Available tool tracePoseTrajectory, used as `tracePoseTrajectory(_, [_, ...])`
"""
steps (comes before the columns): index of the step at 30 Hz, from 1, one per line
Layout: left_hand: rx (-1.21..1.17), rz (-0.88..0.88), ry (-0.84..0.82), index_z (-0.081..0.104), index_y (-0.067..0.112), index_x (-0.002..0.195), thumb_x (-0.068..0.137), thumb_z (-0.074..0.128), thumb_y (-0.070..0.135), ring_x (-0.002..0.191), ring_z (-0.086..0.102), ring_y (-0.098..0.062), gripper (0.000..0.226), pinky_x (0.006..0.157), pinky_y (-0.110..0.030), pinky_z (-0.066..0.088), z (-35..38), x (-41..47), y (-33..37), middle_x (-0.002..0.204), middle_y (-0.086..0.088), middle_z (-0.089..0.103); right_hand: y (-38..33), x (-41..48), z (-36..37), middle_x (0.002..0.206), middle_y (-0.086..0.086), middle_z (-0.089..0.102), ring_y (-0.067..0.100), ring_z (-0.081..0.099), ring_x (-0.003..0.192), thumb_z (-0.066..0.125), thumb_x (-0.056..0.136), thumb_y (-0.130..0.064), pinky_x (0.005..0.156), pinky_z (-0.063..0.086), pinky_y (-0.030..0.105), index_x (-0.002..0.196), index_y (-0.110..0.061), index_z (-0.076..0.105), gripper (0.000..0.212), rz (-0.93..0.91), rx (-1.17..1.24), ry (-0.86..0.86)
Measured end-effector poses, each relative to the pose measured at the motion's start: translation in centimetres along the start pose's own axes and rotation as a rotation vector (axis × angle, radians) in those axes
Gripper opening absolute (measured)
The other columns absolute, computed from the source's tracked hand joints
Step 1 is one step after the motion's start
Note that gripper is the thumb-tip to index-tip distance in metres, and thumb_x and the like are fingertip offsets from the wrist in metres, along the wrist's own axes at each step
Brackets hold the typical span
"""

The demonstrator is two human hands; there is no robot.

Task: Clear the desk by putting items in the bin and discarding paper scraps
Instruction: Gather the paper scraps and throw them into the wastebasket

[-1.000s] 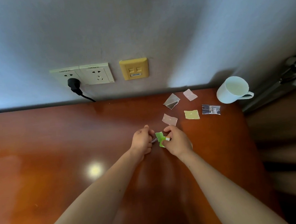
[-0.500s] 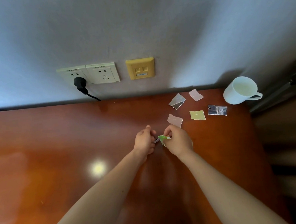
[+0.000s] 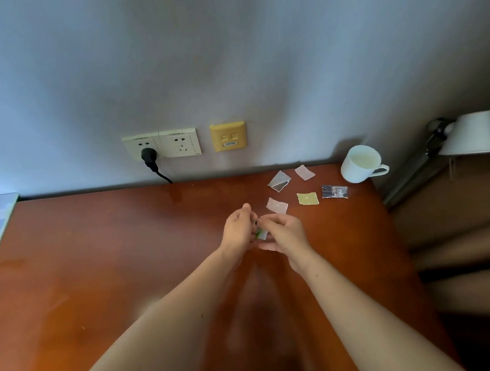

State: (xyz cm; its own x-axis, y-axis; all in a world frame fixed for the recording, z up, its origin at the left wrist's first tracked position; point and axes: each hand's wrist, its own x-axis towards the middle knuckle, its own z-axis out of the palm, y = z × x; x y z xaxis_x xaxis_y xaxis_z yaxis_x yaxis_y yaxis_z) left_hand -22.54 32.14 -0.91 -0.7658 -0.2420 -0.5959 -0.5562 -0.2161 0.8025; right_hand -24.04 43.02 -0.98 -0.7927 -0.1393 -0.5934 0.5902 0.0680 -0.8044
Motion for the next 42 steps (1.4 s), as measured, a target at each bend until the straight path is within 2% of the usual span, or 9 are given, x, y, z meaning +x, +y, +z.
tracePoseTrajectory(5, [-0.085, -0.033, -0.066, 0.046, 0.016, 0.075, 0.104, 0.032, 0.037, 0.029, 0.026, -0.006, 0.038, 0.035, -0.012, 0.022, 0.5, -3.6, 0.6, 0.046, 0.007, 0.037, 0.0, -2.9, -1.2, 0.1, 0.011, 0.068, 0.018, 0.069, 0.077, 0.065, 0.088, -0.004, 0.059, 0.06, 0.027, 0.103, -0.005, 0.068, 0.015, -0.075, -0.112, 0.089])
tracePoseTrajectory(9, [-0.42, -0.192, 0.001, 0.056, 0.015, 0.083, 0.101, 0.042, 0.034, 0.033, 0.026, -0.004, 0.03, 0.034, -0.012, 0.015, 1.1, -4.7, 0.3, 0.062, 0.004, 0.045, -0.1, -4.7, -2.1, 0.091, 0.006, 0.071, 0.013, 0.066, 0.066, 0.06, 0.086, -0.001, 0.053, 0.055, 0.025, 0.092, -0.013, 0.066, 0.014, -0.178, -0.072, 0.204])
tracePoseTrajectory(13, [-0.528, -0.384, -0.09, 0.056, 0.012, 0.086, 0.098, 0.043, 0.039, 0.046, 0.052, -0.013, 0.032, 0.036, -0.014, 0.037, 2.8, -5.4, 0.8, 0.072, -0.003, 0.058, -0.6, -6.1, -2.5, 0.079, -0.004, 0.072, 0.008, 0.068, 0.07, 0.061, 0.082, 0.001, 0.053, 0.051, 0.018, 0.084, -0.017, 0.068, 0.02, -0.301, -0.128, 0.161])
tracePoseTrajectory(17, [-0.546, -0.446, -0.216, 0.06, 0.008, 0.088, 0.096, 0.043, 0.049, 0.055, 0.065, -0.019, 0.045, 0.053, -0.024, 0.054, 4.7, -5.4, 1.3, 0.072, -0.009, 0.067, -1.0, -5.8, -3.7, 0.083, -0.005, 0.074, 0.01, 0.071, 0.08, 0.062, 0.076, -0.002, 0.073, 0.06, 0.031, 0.081, -0.025, 0.07, 0.025, -0.359, -0.216, 0.21])
tracePoseTrajectory(21, [-0.519, -0.435, -0.27, 0.059, 0.009, 0.098, 0.096, 0.042, 0.051, 0.054, 0.066, -0.021, 0.045, 0.056, -0.027, 0.054, 6.5, -4.6, 1.9, 0.069, -0.009, 0.069, -1.9, -4.7, -6.0, 0.09, -0.01, 0.065, 0.007, 0.061, 0.078, 0.07, 0.074, -0.006, 0.072, 0.053, 0.023, 0.073, -0.033, 0.068, 0.028, -0.441, -0.391, 0.273])
tracePoseTrajectory(27, [-0.535, -0.42, -0.292, 0.064, 0.019, 0.101, 0.099, 0.04, 0.041, 0.067, 0.059, -0.014, 0.033, 0.065, -0.027, 0.046, 9.5, -0.6, 1.5, 0.076, -0.002, 0.065, -2.9, -0.4, -8.6, 0.108, -0.003, 0.058, 0.004, 0.06, 0.089, 0.073, 0.075, -0.022, 0.083, 0.054, 0.026, 0.092, -0.034, 0.068, 0.021, -0.423, -0.455, 0.187])
tracePoseTrajectory(32, [-0.463, -0.373, -0.168, 0.06, 0.018, 0.079, 0.095, 0.046, 0.028, 0.063, 0.055, -0.015, 0.024, 0.054, -0.024, 0.046, 10.3, 3.4, 2.1, 0.073, -0.003, 0.059, -3.8, 5.0, -10.7, 0.11, 0.008, 0.061, 0.013, 0.059, 0.094, 0.065, 0.084, -0.015, 0.073, 0.045, 0.016, 0.104, -0.021, 0.064, 0.021, -0.336, -0.463, 0.211])
tracePoseTrajectory(38, [-0.196, -0.274, -0.03, 0.042, 0.022, 0.062, 0.093, 0.053, 0.032, 0.045, 0.039, -0.011, 0.035, 0.048, -0.02, 0.029, 11.0, 8.7, 2.1, 0.055, 0.005, 0.042, -3.7, 11.2, -12.8, 0.126, -0.001, 0.057, 0.021, 0.052, 0.119, 0.064, 0.086, -0.02, 0.093, 0.05, 0.039, 0.126, -0.024, 0.058, 0.041, -0.294, -1.067, 0.228])
tracePoseTrajectory(42, [0.108, -0.155, 0.001, 0.037, 0.021, 0.058, 0.089, 0.054, 0.036, 0.045, 0.029, -0.014, 0.038, 0.045, -0.024, 0.022, 11.9, 11.4, 1.0, 0.052, 0.006, 0.035, -3.2, 13.6, -13.2, 0.14, 0.002, 0.047, 0.025, 0.039, 0.132, 0.061, 0.09, -0.018, 0.101, 0.043, 0.041, 0.139, -0.023, 0.045, 0.052, -0.268, -1.271, 0.206])
